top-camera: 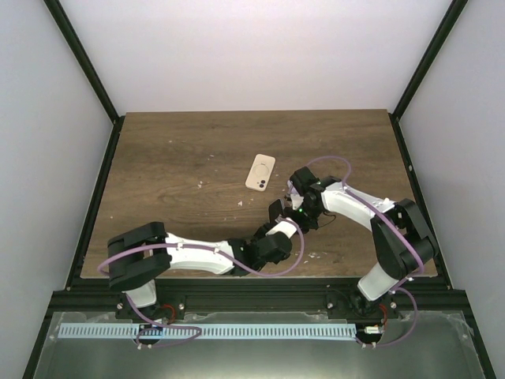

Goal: Take the phone out of the phone case
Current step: Remove the phone case from the phone, then place the phone case at the center of the board, then move the phone to the center of the board, then place the phone at the center of the board, then pick up the phone at the center of the board.

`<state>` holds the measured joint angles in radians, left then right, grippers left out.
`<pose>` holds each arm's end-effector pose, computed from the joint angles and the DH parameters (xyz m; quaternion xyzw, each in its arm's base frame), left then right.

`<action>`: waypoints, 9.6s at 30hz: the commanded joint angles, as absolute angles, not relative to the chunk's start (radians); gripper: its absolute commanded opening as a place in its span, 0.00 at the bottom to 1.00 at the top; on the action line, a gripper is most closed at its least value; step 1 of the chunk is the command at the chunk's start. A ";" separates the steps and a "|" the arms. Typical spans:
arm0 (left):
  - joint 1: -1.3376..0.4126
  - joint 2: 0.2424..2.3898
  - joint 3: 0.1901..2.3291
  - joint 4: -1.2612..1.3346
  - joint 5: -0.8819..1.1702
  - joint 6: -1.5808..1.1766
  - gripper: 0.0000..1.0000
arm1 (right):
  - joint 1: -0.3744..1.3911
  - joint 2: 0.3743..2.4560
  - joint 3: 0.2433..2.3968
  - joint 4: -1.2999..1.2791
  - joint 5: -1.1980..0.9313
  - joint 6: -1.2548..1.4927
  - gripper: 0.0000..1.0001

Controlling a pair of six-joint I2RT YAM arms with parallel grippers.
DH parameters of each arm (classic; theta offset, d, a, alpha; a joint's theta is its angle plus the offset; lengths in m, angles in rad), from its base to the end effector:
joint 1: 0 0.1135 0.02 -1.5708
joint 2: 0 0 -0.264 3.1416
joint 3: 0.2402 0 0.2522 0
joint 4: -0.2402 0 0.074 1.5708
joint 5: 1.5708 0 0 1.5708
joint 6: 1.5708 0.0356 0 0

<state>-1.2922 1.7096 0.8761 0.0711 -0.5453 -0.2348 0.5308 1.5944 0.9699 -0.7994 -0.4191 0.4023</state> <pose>0.1116 -0.3229 0.1618 0.3552 0.8180 -0.0830 0.4448 0.2304 0.1520 0.1775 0.0779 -0.9725 -0.2176 0.0292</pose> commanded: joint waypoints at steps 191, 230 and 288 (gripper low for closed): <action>-1.293 1.020 0.586 -0.153 -0.849 -0.237 0.00 | 0.344 2.033 1.353 -0.892 -0.988 -0.352 0.51; -1.129 2.256 1.725 -0.296 -0.890 0.124 0.00 | -0.379 1.327 0.890 -0.394 -0.922 -0.151 0.54; -0.835 1.858 1.228 -0.627 -0.071 -0.268 1.00 | -0.103 1.159 0.846 -0.272 -0.762 -0.157 1.00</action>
<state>-0.8452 1.8725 1.2263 -0.6186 -0.1589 -0.2676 -0.1024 1.1511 0.8806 -0.3225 -0.7078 -0.1532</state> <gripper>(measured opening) 0.997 0.999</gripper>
